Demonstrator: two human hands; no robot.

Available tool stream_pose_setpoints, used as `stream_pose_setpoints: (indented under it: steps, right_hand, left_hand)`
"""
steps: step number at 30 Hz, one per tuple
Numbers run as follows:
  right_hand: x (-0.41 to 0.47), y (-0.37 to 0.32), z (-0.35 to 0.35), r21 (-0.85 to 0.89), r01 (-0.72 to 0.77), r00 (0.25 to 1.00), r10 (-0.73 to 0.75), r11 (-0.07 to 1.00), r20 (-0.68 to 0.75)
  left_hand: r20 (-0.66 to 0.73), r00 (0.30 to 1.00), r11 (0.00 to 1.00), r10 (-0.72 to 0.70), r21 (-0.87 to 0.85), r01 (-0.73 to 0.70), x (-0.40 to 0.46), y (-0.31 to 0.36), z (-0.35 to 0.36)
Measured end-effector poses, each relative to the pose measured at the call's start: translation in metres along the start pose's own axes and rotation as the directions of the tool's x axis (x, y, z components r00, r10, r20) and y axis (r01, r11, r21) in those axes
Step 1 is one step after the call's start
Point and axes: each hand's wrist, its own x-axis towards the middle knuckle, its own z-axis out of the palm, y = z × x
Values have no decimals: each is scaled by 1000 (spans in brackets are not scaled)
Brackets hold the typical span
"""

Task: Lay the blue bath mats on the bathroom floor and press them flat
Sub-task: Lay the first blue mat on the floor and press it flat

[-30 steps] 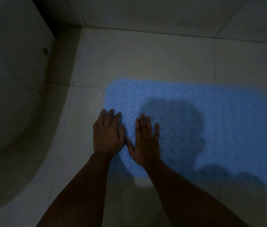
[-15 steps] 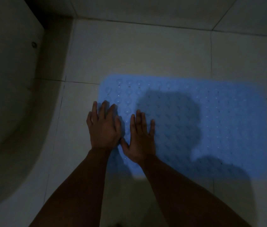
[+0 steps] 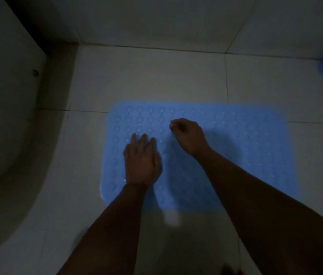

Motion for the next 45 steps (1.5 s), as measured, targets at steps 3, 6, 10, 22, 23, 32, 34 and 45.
stream_pose_setpoints:
  steps: [3,6,10,22,23,32,34,45]
  right_hand:
    - [-3,24,-16,-20,98,983,-100,995,-156]
    - [-12,55,-19,8,105,979,-102,994,-178]
    - [-24,79,-23,-35,137,967,-141,990,-211]
    - [-22,89,-37,-50,197,957,-203,979,-208]
    - [-23,90,-38,-54,195,960,-202,979,-195]
    - [-59,96,-48,-286,239,971,-235,928,47]
    - [-71,88,-56,-322,208,978,-189,924,89]
    - [-86,100,-14,-602,147,985,-63,785,158]
  left_hand:
    - [74,971,973,227,15,-229,1,30,38]
    - [124,969,972,214,76,-224,-4,55,70]
    - [119,973,965,198,151,-215,-10,61,81]
    - [189,971,963,146,197,-183,-10,67,77]
    - [193,971,963,142,200,-180,-10,67,77]
    - [306,946,964,110,198,-176,-7,62,73]
    - [418,903,974,103,141,-177,1,64,65]
    - [225,974,991,29,123,-58,-6,76,22]
